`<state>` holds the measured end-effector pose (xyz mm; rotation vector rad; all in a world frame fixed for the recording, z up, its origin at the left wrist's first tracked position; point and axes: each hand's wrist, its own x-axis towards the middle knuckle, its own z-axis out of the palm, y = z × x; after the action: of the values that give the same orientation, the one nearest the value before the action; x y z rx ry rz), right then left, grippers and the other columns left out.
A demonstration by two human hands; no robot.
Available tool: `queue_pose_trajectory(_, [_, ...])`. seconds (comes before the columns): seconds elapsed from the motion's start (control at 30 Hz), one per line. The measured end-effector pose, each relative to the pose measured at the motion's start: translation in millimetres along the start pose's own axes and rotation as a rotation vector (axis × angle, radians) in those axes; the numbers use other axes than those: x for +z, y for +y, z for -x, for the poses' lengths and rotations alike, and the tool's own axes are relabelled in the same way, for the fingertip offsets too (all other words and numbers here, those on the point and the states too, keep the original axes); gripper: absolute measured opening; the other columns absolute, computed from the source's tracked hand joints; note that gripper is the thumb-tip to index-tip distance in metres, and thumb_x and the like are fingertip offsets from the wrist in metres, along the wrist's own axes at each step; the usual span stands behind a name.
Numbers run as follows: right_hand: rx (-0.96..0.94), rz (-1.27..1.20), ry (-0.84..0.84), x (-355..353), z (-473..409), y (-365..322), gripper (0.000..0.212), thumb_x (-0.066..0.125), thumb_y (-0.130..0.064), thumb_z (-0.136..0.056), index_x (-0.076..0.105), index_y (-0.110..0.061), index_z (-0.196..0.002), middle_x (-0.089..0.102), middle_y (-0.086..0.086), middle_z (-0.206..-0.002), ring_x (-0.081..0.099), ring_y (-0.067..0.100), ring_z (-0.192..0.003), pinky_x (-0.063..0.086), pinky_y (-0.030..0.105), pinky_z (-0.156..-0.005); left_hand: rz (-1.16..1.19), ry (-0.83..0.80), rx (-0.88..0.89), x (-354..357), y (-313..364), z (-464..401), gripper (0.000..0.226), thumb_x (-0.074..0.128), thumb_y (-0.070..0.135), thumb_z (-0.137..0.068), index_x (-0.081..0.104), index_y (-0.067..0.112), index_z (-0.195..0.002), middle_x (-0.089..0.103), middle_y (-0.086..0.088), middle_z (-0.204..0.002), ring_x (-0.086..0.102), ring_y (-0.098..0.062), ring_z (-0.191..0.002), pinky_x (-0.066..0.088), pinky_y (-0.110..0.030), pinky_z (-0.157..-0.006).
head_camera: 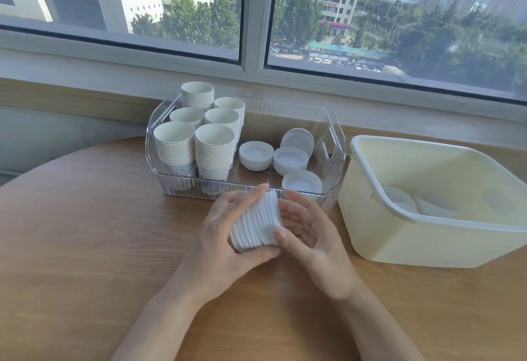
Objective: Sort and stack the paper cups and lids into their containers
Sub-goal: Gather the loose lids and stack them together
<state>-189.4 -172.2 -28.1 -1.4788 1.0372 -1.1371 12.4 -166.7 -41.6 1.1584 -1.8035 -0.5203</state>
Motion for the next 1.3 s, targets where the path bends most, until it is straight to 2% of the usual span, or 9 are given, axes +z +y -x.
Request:
queue_pose_trajectory(0.2, [-0.018,0.013,0.045,5.4,-0.2,4.5,0.075,0.084,-0.045,-0.076,0.054,-0.025,-0.141,0.069,-0.004,-0.132,0.070,0.020,-0.117,0.058,0.037,-0.097,0.008,-0.004,-0.017,-2.2,0.1,0.6,0.085,0.082,0.065,-0.071,0.044,0.057,-0.147,0.050,0.018,-0.141,0.047,-0.005,-0.137,0.035,-0.008,-0.105])
queue_pose_trajectory(0.33, [-0.045,0.085,0.052,9.3,0.3,2.6,0.068,0.081,-0.051,-0.079,0.057,-0.031,-0.139,0.069,-0.008,-0.132,0.066,0.016,-0.122,0.057,0.038,-0.099,0.022,0.039,-0.033,-3.7,-2.4,-0.2,0.082,0.084,0.061,-0.071,0.049,0.056,-0.144,0.050,0.019,-0.139,0.048,-0.005,-0.135,0.038,-0.012,-0.106])
queue_pose_trajectory(0.43, [-0.119,0.232,0.108,13.3,-10.8,-9.3,0.047,0.077,-0.050,-0.088,0.063,-0.034,-0.130,0.070,-0.019,-0.122,0.065,0.010,-0.119,0.052,0.025,-0.096,0.026,0.113,-0.069,-5.2,-10.7,-1.8,0.083,0.091,0.049,-0.070,0.050,0.055,-0.143,0.050,0.020,-0.137,0.048,-0.005,-0.133,0.036,-0.009,-0.104])
queue_pose_trajectory(0.6, [-0.244,0.631,0.245,6.5,-70.1,-27.3,0.014,0.075,-0.026,-0.094,0.077,-0.032,-0.107,0.071,-0.019,-0.092,0.064,0.007,-0.084,0.045,0.014,-0.071,0.048,0.225,-0.127,-11.3,-17.8,-4.4,0.083,0.091,0.049,-0.069,0.052,0.052,-0.142,0.051,0.018,-0.134,0.047,0.002,-0.129,0.029,0.000,-0.100])
queue_pose_trajectory(0.73, [-0.169,0.931,0.137,4.5,-127.2,-27.8,0.019,0.071,-0.028,-0.095,0.079,-0.031,-0.113,0.071,-0.015,-0.099,0.061,0.001,-0.078,0.043,0.023,-0.077,0.063,0.233,-0.138,-13.5,-16.8,-4.2,0.082,0.091,0.048,-0.070,0.052,0.052,-0.143,0.050,0.020,-0.134,0.045,0.005,-0.131,0.029,0.001,-0.100])
queue_pose_trajectory(0.87, [-0.153,1.107,0.074,8.8,-167.5,-18.0,0.023,0.073,-0.024,-0.094,0.078,-0.025,-0.117,0.073,-0.003,-0.110,0.066,0.016,-0.096,0.044,0.028,-0.087,0.071,0.238,-0.137,-15.2,-17.0,-4.5,0.082,0.091,0.047,-0.070,0.052,0.050,-0.143,0.050,0.020,-0.134,0.045,0.004,-0.131,0.029,-0.001,-0.101])
queue_pose_trajectory(1.03, [-0.086,1.181,0.047,15.5,-182.2,-10.5,0.013,0.071,-0.020,-0.093,0.080,-0.028,-0.098,0.075,-0.003,-0.107,0.067,0.022,-0.100,0.053,0.036,-0.089,0.082,0.245,-0.144,-16.0,-18.6,-5.3,0.083,0.091,0.048,-0.070,0.052,0.051,-0.143,0.050,0.019,-0.134,0.046,0.000,-0.132,0.029,-0.002,-0.102])
queue_pose_trajectory(1.13, [-0.070,1.181,0.063,17.5,-179.3,-6.9,0.021,0.065,-0.013,-0.088,0.077,-0.029,-0.082,0.076,-0.004,-0.095,0.067,0.023,-0.093,0.058,0.042,-0.083,0.080,0.244,-0.145,-15.6,-18.5,-5.4,0.083,0.091,0.047,-0.070,0.052,0.051,-0.143,0.050,0.020,-0.134,0.046,0.001,-0.131,0.029,-0.001,-0.102])
queue_pose_trajectory(1.3, [-0.189,1.083,0.169,14.6,-170.7,-15.3,0.012,0.069,-0.019,-0.094,0.080,-0.024,-0.094,0.074,-0.006,-0.097,0.065,0.017,-0.090,0.046,0.031,-0.079,0.086,0.248,-0.145,-15.7,-18.4,-5.4,0.082,0.091,0.048,-0.069,0.052,0.052,-0.142,0.050,0.020,-0.133,0.046,0.003,-0.130,0.029,-0.001,-0.101])
